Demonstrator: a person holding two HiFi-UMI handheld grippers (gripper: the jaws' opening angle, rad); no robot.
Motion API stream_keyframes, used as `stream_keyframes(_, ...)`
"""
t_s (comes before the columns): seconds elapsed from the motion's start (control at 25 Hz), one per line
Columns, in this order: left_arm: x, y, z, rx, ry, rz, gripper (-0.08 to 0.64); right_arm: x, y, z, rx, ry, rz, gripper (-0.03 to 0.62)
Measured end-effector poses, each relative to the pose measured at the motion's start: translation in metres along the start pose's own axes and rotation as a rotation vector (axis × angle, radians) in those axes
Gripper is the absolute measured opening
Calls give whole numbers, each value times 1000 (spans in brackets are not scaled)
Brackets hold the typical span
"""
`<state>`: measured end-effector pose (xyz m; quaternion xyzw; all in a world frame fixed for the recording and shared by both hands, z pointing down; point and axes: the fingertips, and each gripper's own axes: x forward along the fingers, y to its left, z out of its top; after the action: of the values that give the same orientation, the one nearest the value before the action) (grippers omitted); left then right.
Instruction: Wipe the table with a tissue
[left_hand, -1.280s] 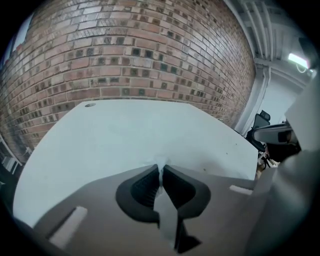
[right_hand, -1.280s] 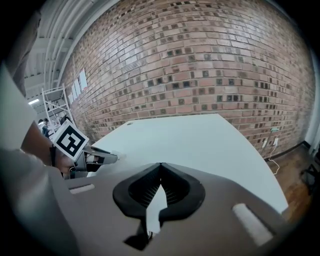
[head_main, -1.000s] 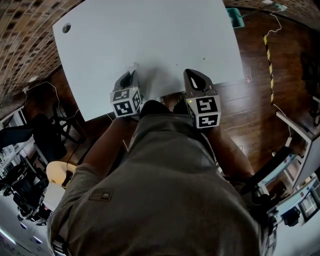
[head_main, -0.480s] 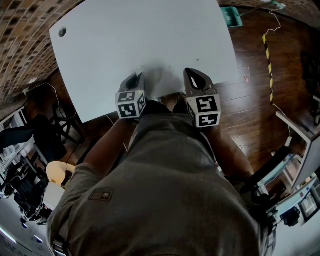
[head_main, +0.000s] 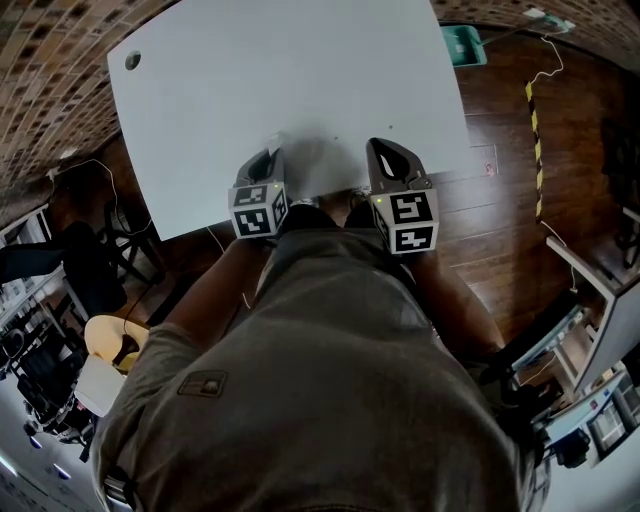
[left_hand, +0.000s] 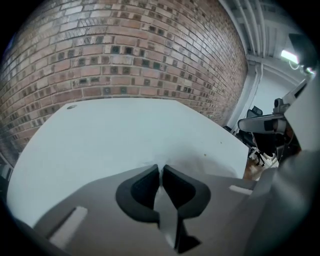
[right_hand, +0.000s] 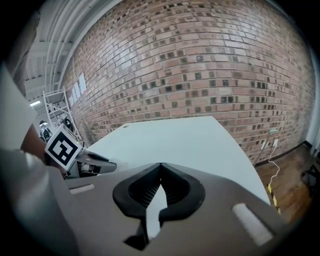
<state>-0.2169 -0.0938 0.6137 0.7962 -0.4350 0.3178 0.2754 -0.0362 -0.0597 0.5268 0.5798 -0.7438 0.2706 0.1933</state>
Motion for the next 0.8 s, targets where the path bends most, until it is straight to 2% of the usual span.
stream_keyframes(0.24,-13,14,-1,-46,-25,97,23,-3,-2,2,-36,-2,67,14)
stream_keyframes(0.4,-14,19,-8,-106,-35,155,23,1,-8,4,-85,0,112,14)
stream_keyframes(0.56,-6,20,-16,-151,-11,167,23,6,-16,4,-124,22,128,14)
stream_keyframes(0.8,-4,20,-18,-162,-2,162,23,0,-15,4,-127,27,124,14)
